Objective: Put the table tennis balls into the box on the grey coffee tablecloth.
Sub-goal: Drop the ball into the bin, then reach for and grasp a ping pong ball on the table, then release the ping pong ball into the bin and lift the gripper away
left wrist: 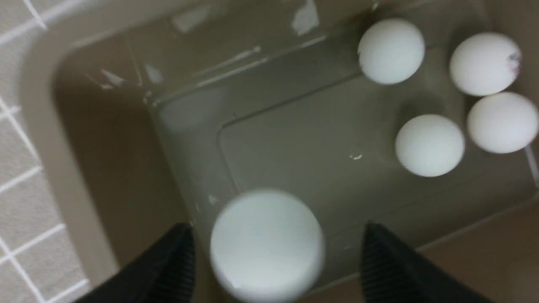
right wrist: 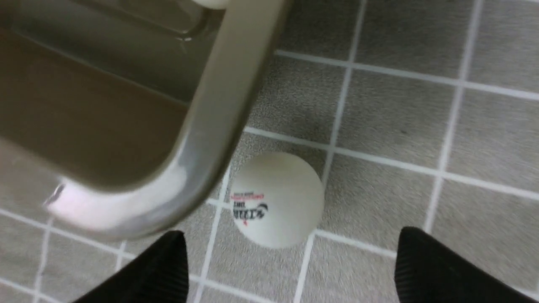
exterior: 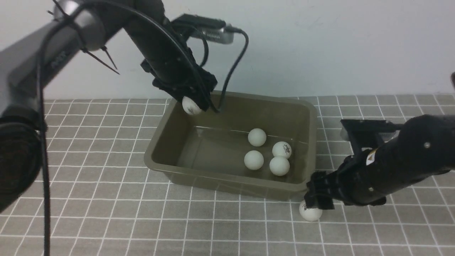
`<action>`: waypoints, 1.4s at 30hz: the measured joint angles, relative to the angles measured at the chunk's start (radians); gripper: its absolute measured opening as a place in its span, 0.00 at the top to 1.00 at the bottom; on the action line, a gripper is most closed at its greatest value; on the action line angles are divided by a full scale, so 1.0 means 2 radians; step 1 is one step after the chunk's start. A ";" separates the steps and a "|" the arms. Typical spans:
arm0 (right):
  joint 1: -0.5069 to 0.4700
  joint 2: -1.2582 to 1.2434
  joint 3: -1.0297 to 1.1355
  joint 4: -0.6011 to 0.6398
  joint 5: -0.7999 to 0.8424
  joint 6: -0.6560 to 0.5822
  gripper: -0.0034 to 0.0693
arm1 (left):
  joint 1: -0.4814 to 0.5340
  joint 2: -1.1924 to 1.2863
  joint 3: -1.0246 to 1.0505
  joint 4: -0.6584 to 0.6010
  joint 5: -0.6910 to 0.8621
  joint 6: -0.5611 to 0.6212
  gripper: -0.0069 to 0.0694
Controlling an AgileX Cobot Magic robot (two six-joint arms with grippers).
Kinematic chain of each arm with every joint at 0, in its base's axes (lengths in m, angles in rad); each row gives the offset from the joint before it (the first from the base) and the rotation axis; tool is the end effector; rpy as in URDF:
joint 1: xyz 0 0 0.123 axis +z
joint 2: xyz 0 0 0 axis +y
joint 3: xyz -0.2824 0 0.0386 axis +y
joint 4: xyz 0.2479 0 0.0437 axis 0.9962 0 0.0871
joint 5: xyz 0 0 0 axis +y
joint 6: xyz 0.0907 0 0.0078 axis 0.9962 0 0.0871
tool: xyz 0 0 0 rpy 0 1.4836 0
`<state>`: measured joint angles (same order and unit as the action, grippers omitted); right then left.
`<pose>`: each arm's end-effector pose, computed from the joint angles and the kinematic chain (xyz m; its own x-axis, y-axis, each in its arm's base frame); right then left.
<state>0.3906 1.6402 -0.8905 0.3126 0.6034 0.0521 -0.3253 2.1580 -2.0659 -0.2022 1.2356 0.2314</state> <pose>0.2695 0.1282 0.1802 -0.9642 -0.0700 -0.2557 -0.1374 0.9568 0.2561 0.4388 -0.1662 0.2730 -0.8214 0.4463 -0.3552 0.5142 0.8488 -0.1226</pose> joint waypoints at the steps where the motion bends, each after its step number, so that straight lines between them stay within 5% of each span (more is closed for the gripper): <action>1: 0.000 0.003 0.000 0.000 -0.001 -0.002 0.12 | -0.001 0.001 0.000 0.000 0.000 0.000 0.24; 2: 0.007 0.025 0.000 0.007 -0.014 -0.018 0.11 | -0.005 0.006 0.001 0.009 0.000 -0.013 0.16; 6: 0.011 0.056 0.000 0.008 -0.039 -0.026 0.11 | -0.006 0.004 0.001 0.020 0.000 -0.025 0.15; 10: 0.011 0.077 -0.001 0.008 -0.065 -0.029 0.18 | -0.002 -0.027 0.002 0.051 0.001 -0.038 0.41; 11: 0.011 0.078 -0.002 0.007 -0.068 -0.032 0.32 | 0.000 -0.053 0.002 0.059 0.001 -0.041 0.62; 13: 0.011 0.078 -0.002 0.005 -0.065 -0.036 0.49 | 0.002 -0.081 0.002 0.062 0.001 -0.041 0.78; 16: 0.010 0.062 -0.001 0.002 -0.019 -0.042 0.45 | 0.009 -0.136 0.002 0.063 0.004 -0.046 0.89; 21: 0.011 -0.047 0.000 -0.001 0.073 -0.042 0.45 | 0.029 -0.221 0.004 0.066 0.008 -0.051 0.92; 26: 0.011 -0.160 -0.030 0.017 0.074 -0.042 0.45 | 0.043 -0.318 0.069 0.073 0.009 -0.053 0.92; 36: 0.030 -0.016 -0.234 0.017 0.122 -0.054 0.45 | 0.043 -0.533 0.382 0.037 -0.065 -0.058 0.92; 38: 0.033 0.016 -0.266 0.015 0.134 -0.056 0.43 | 0.043 -0.566 0.432 0.026 -0.084 -0.059 0.92; 42: 0.036 0.101 -0.359 0.010 0.178 -0.056 0.18 | 0.043 -0.651 0.534 0.016 -0.103 -0.059 0.92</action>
<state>0.4635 1.8426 -1.6087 0.3327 0.9596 -0.0608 -0.2385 0.8555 -0.9974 -0.1701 1.0286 0.1131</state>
